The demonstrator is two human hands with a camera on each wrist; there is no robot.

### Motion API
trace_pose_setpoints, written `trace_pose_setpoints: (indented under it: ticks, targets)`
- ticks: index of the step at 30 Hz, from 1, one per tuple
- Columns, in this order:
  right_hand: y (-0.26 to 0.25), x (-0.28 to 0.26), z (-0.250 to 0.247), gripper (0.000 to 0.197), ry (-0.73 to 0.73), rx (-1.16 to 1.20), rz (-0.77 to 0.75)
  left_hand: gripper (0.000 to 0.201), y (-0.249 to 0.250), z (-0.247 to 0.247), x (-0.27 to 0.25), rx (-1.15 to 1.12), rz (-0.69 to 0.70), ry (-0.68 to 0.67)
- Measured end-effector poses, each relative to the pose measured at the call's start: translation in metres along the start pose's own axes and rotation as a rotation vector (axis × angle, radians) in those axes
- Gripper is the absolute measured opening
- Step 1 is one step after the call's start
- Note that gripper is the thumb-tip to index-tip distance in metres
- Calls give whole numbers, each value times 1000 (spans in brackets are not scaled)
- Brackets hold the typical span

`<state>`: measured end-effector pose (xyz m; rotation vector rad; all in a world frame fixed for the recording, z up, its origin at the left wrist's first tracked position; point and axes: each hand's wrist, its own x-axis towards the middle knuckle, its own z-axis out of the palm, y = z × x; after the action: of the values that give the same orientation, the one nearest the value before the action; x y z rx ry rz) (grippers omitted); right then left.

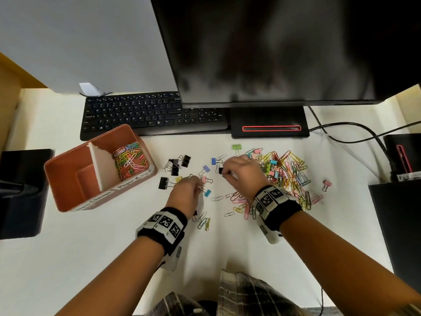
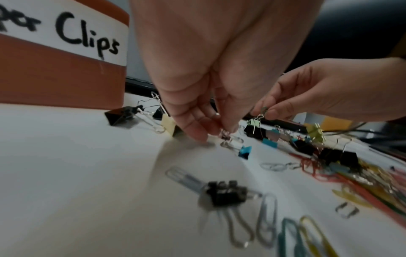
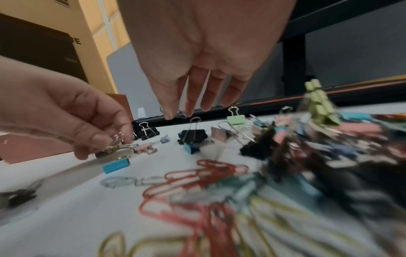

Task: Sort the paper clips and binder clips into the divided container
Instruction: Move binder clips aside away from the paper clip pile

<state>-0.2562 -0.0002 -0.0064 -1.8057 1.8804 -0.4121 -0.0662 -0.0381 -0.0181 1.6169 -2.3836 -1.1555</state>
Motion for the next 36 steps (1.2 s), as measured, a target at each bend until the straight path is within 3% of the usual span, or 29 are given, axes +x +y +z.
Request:
trace_pose_setpoints:
  ticks: [3,6,10,14,18,23,31,36]
  targets:
    - [-11,14,-2,10,-103,-86,-17,26,9,1,6,-27,60,-60]
    - [-4,10,-2,11,-184,-64,83,34,10,-1,10,19,13,-73]
    - [2,-3,-3,8,-108,44,128,44,5,-16,11,19,-5,12]
    - [-6,21,-16,11,-36,81,144,23,3,-23,11,-67,-62,98]
    - [-10,56,-17,19,-241,-43,190,21,7,-18,11,-28,-167,66]
    - [-8,65,-12,19,-320,-107,237,21,11,-7,24,85,-238,55]
    - [-1,48,-8,24,-277,25,317,18,7,-7,41,243,-86,58]
    - [-1,45,-13,23,-301,-10,266,12,6,-7,45,251,-53,33]
